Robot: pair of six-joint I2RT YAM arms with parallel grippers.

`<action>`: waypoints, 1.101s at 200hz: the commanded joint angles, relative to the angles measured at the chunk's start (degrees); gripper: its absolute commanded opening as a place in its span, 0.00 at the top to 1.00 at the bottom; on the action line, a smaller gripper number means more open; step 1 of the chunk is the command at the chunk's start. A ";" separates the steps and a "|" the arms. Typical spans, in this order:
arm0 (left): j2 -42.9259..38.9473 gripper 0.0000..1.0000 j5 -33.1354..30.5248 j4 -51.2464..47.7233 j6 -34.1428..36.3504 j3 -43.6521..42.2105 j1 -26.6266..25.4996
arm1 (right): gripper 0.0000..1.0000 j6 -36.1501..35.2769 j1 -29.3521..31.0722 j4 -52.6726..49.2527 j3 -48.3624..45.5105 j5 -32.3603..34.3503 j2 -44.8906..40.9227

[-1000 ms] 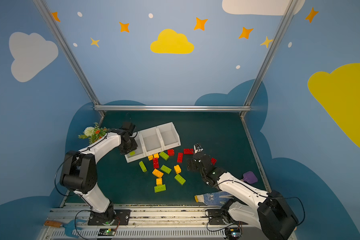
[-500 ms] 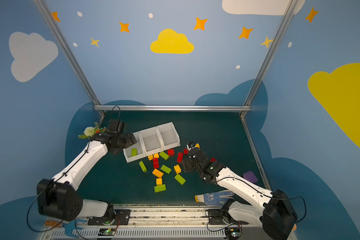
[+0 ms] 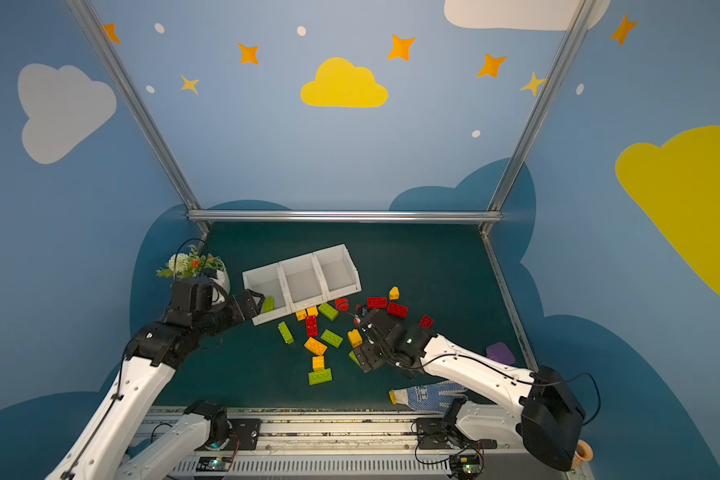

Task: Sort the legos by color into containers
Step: 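Grasp a lime-green brick with the right gripper while the left arm withdraws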

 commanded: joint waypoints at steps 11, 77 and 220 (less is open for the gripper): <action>-7.61 0.00 -1.15 -1.21 2.64 -4.45 0.17 | 0.06 -0.34 0.83 -3.22 2.56 1.38 6.03; -12.07 0.00 -1.31 -0.42 2.49 -5.38 0.08 | 0.07 -0.42 1.45 1.05 5.22 -1.24 17.06; -10.83 0.00 -1.84 -0.67 2.36 -5.56 -0.01 | 0.71 0.12 2.92 5.00 6.58 -4.43 23.44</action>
